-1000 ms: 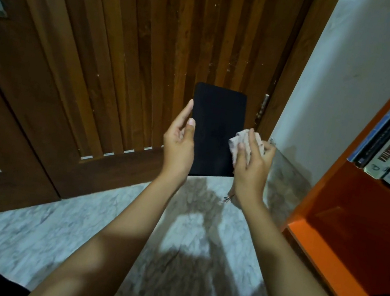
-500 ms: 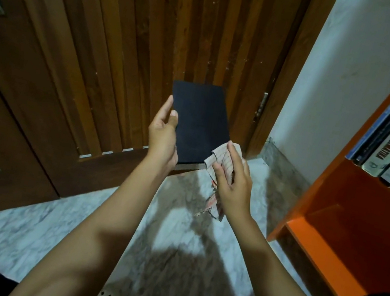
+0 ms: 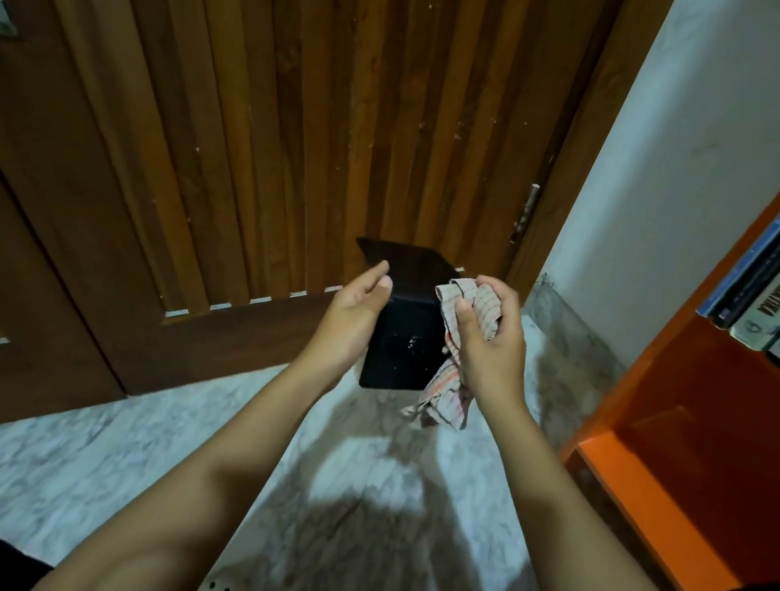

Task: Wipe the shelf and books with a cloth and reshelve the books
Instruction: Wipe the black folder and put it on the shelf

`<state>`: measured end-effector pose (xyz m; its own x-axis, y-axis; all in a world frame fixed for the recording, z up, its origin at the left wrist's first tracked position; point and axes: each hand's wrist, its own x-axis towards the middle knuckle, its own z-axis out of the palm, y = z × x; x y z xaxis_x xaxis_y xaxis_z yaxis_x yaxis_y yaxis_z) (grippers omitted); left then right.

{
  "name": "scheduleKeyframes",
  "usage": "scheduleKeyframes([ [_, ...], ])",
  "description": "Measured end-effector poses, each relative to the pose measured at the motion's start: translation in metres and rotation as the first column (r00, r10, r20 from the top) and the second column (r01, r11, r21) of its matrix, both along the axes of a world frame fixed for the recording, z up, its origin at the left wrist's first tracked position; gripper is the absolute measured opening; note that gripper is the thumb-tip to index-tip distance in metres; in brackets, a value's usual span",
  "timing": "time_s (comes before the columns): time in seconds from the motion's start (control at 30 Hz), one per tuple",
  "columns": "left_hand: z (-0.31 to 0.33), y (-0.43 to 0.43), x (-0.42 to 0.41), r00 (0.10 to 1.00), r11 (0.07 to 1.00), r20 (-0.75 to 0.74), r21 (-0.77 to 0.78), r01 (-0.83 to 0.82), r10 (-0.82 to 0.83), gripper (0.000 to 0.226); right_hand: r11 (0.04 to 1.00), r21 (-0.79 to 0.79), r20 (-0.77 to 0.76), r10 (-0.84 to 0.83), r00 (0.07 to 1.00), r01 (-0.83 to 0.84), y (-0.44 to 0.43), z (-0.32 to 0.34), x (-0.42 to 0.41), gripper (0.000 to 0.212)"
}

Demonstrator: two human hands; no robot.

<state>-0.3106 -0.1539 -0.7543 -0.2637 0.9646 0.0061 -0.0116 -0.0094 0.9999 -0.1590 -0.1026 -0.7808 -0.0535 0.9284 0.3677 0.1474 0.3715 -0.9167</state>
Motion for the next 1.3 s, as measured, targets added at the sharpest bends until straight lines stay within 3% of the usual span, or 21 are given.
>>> scheduleKeyframes([
  [0.13, -0.005, -0.003, 0.005, 0.999, 0.998, -0.033, 0.049, 0.031, -0.029, 0.033, 0.999, -0.024, 0.081, -0.030, 0.996, 0.032, 0.003, -0.004, 0.002, 0.032],
  [0.23, -0.002, -0.004, 0.006, 0.998, 0.997, -0.056, 0.079, 0.014, -0.009, 0.030, 0.992, 0.067, 0.202, -0.120, 0.972, 0.109, -0.005, -0.004, 0.001, 0.033],
  [0.4, 0.002, -0.006, 0.010, 1.000, 0.998, 0.023, 0.061, -0.015, 0.013, 0.033, 0.956, 0.246, 0.244, -0.220, 0.944, 0.159, -0.016, -0.008, -0.007, 0.034],
  [0.77, 0.009, -0.003, 0.007, 0.950, 1.000, 0.313, -0.001, 0.017, -0.016, 0.032, 0.906, 0.422, 0.439, -0.162, 0.884, -0.043, -0.019, -0.013, -0.024, 0.038],
  [1.17, 0.007, -0.004, -0.005, 0.865, 0.999, 0.502, -0.025, 0.045, -0.027, 0.033, 0.786, 0.532, 0.631, -0.120, 0.766, -0.315, -0.021, -0.007, -0.022, 0.038],
  [1.3, 0.007, -0.004, -0.006, 0.845, 0.998, 0.534, -0.015, 0.061, -0.043, 0.035, 0.783, 0.529, 0.676, -0.154, 0.721, -0.328, -0.019, -0.002, -0.022, 0.037],
])
